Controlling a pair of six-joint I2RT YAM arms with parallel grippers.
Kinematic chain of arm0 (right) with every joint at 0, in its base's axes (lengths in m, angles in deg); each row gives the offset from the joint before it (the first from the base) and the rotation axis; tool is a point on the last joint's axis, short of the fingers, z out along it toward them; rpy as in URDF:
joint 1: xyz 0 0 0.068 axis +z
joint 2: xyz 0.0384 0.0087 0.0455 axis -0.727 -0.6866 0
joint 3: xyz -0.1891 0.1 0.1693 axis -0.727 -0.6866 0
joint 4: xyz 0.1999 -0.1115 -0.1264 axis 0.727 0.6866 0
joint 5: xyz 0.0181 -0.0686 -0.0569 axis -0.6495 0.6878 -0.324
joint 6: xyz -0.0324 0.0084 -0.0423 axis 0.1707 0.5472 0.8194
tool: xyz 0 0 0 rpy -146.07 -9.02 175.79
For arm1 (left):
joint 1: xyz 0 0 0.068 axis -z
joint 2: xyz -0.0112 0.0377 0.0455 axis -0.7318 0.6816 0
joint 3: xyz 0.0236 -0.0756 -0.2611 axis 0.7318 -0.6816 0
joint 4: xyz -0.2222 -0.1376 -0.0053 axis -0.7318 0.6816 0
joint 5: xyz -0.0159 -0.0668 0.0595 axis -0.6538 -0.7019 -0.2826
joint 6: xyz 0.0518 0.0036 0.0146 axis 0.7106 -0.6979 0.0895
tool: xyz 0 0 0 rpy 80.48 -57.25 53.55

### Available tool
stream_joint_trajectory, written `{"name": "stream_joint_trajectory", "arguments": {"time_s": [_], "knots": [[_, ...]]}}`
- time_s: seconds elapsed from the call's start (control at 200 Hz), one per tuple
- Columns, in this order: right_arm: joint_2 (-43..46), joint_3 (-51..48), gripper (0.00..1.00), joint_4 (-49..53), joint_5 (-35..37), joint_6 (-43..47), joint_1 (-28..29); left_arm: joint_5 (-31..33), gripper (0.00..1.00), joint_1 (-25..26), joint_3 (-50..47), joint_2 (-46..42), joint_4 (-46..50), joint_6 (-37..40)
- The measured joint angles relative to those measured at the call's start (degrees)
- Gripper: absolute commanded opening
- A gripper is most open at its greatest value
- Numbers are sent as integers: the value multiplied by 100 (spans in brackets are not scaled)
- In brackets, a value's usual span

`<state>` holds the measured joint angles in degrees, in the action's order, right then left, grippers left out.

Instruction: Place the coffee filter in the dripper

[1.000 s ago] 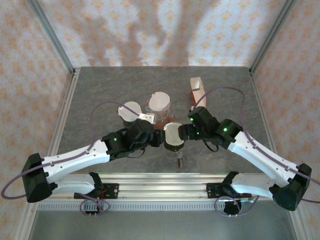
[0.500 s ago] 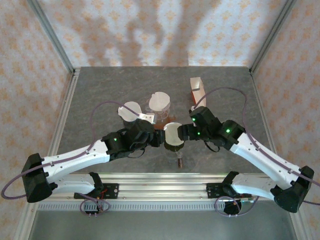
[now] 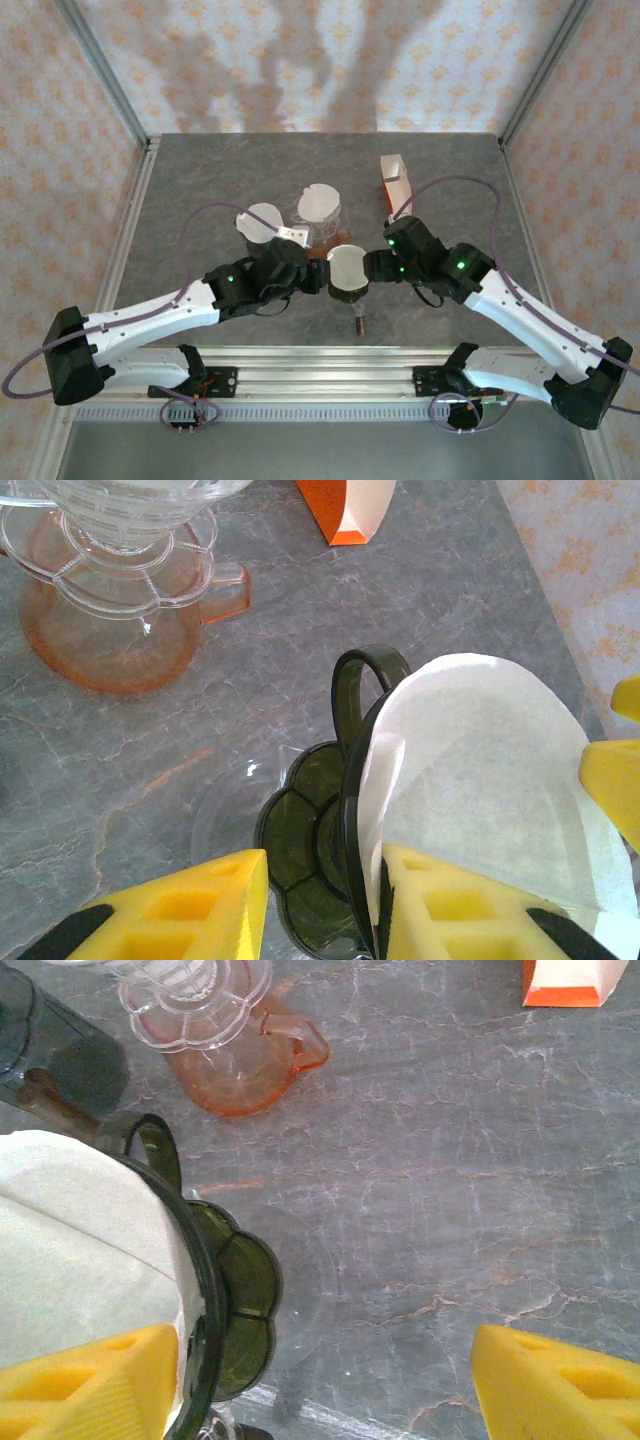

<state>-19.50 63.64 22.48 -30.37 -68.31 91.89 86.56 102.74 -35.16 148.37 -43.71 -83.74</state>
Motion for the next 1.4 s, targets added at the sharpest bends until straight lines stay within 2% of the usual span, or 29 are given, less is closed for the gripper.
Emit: {"name": "stream_joint_trajectory", "arguments": {"time_s": [0.325, 0.505, 0.706, 0.946, 1.191, 1.396], "knots": [[0, -13, 74, 39, 107, -42, -7, 2, 34, 0, -24, -2, -20, 0], [0, -13, 80, 39, 101, -63, -7, 2, 34, 0, -33, -2, -46, 0], [203, -13, 83, -94, -363, -7, -9, 2, 34, 0, -33, -2, -46, 0], [247, -96, 74, -157, -831, 7, -4, 2, 34, 0, -33, -2, -46, 0], [254, -299, 67, -157, -984, 4, 7, 4, 34, 0, -33, -2, -48, -2], [271, -337, 66, -155, -1012, 2, 20, 4, 34, 0, -33, -2, -48, -2]]}}
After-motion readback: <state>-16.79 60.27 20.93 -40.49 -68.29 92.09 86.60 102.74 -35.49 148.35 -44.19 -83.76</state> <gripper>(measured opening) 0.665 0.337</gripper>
